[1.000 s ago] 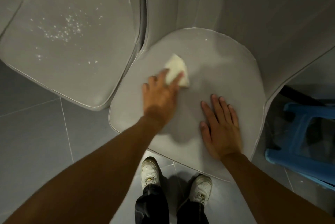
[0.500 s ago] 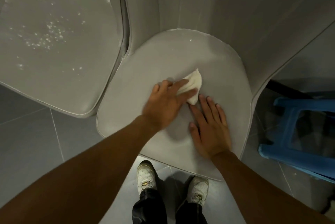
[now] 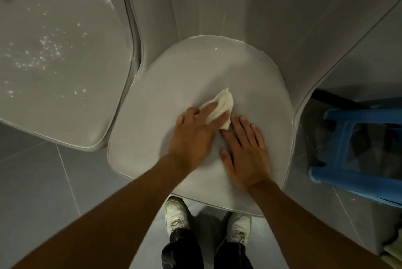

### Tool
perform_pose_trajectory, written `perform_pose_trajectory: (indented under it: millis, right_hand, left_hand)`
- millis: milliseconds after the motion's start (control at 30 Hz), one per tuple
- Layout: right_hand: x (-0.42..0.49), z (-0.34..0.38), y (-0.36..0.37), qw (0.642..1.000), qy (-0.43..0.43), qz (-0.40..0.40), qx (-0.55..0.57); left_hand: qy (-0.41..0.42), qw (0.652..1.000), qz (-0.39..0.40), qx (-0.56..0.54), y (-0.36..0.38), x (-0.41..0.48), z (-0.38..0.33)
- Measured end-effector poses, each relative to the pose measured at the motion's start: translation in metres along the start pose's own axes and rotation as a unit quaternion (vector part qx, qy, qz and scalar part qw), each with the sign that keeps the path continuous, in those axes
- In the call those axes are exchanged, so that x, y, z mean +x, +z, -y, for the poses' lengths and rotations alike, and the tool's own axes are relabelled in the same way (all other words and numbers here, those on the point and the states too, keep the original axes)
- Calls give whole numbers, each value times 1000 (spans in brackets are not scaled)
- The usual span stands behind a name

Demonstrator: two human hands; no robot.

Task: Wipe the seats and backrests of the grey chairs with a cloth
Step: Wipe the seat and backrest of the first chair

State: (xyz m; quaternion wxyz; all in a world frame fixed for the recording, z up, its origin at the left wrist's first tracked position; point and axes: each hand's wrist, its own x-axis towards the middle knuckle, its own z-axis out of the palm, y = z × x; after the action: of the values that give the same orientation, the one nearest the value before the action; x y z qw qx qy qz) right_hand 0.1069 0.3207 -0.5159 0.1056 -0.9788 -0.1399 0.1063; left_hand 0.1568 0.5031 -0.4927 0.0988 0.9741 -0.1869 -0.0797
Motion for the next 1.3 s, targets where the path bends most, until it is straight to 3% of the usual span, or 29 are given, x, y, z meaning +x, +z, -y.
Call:
perform_pose_trajectory:
  millis: [67, 133, 267, 333, 533, 667, 733, 833, 1067, 1133, 1233, 1300]
  right_hand:
    - [0, 0, 0, 1000, -3, -5, 8]
    - [0, 0, 0, 1000, -8, -13, 13]
    - [-1, 0, -1, 1000, -6, -14, 20]
    - [-2, 0, -2, 1000, -6, -9, 12]
    - [-1, 1, -15, 998, -9, 21, 53]
    - [11, -13, -41, 997, -77, 32, -1]
    - [35, -28, -48, 999, -46, 0, -1]
    - [68, -44, -46, 998, 64, 11, -10]
    - [73, -50, -27, 997, 76, -9, -25]
    - [74, -51, -24, 997, 76, -12, -19]
    - [75, -52, -22, 997, 74, -1, -17]
    - [75, -52, -23, 996, 83, 4, -23]
  left_hand:
    - [13, 1000, 9, 18, 0, 0, 4]
    - [-24, 999, -12, 42, -6, 13, 20]
    - [-237, 971, 13, 34, -29, 44, 72]
    - [-276, 959, 42, 46, -37, 50, 82]
    - [-225, 973, 36, 20, -31, 41, 49]
    - [-226, 972, 55, 8, -30, 47, 56]
    - [-217, 975, 51, 7, -32, 52, 57]
    - [-214, 976, 25, 12, -32, 65, 63]
    - [-303, 952, -48, -18, -21, 136, 52]
    - [-261, 963, -59, -2, -17, 146, 39]
    - [-59, 998, -27, 25, -17, 156, 20]
    - [67, 997, 19, 28, -17, 152, -2]
